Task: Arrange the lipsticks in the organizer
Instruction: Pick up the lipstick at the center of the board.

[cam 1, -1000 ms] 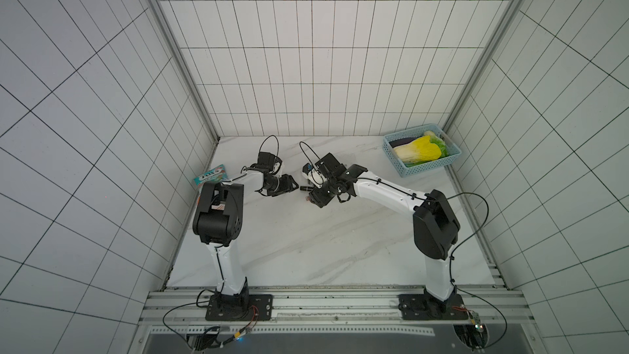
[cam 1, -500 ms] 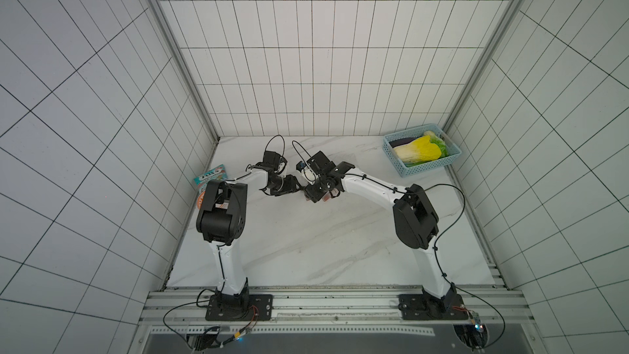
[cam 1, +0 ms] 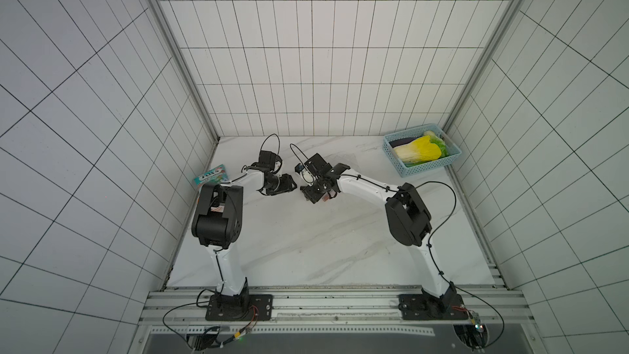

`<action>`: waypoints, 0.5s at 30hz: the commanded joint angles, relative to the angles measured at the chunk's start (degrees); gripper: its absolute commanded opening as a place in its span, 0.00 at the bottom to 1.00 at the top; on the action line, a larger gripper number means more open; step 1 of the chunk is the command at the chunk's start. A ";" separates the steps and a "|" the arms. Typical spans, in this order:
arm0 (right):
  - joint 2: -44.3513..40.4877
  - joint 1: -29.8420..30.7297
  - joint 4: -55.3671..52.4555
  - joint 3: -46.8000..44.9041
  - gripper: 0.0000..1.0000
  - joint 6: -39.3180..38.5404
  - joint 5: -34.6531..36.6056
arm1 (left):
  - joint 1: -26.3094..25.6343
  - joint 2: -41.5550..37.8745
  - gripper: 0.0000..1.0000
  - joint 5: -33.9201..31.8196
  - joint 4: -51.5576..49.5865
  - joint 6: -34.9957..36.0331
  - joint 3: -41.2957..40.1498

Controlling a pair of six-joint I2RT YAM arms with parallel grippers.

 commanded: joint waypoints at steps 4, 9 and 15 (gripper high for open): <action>2.55 -0.53 1.64 2.87 0.63 -0.10 0.72 | -0.46 -1.14 0.57 -0.18 1.38 0.01 -0.17; 3.37 -0.87 1.82 3.44 0.63 0.21 -0.05 | -0.61 -1.62 0.57 -0.25 1.38 0.06 -0.22; 4.89 -1.19 1.52 5.07 0.64 0.16 -0.54 | -0.70 -2.32 0.57 -0.43 1.38 0.06 -0.35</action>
